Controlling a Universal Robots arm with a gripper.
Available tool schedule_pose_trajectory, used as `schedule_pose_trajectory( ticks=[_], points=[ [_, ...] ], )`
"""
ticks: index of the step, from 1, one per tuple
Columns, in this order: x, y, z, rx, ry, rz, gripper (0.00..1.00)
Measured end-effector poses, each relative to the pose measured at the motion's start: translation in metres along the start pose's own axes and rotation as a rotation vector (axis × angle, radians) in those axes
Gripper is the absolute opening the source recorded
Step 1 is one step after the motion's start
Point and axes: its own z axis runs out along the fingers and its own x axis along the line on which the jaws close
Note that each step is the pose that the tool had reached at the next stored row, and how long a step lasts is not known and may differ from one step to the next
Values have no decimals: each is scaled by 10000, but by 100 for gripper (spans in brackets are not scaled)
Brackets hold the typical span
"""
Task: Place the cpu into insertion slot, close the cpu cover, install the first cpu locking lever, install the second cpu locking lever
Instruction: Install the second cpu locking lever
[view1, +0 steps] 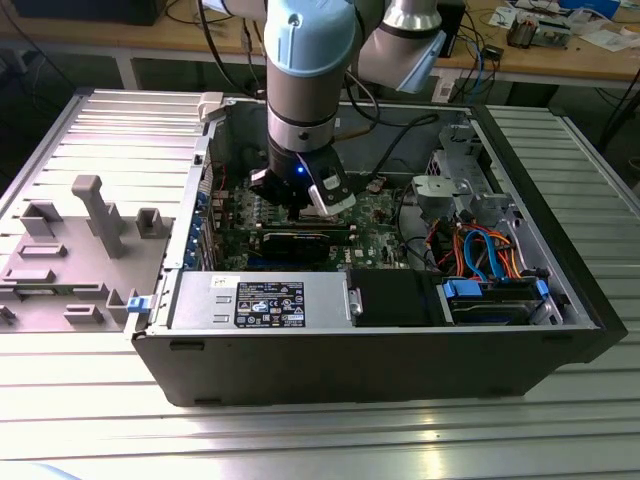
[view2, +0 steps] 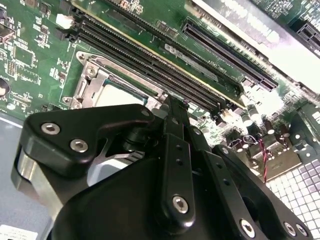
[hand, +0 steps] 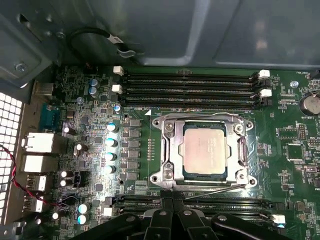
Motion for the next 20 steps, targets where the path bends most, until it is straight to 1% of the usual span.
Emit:
schedule_pose_trajectory(
  ticks=[2,3,5,6,12,14,20],
  points=[
    [2,-34,-4,-63,-2,-2,11],
    [2,-53,-4,-81,-2,-2,11],
    [7,-62,23,-94,-1,-2,11],
    [13,-65,39,-99,-1,-1,11],
    [54,-72,74,-147,12,0,11],
    [62,-73,80,-181,17,-1,11],
    [70,-77,126,-266,14,2,11]
  ],
)
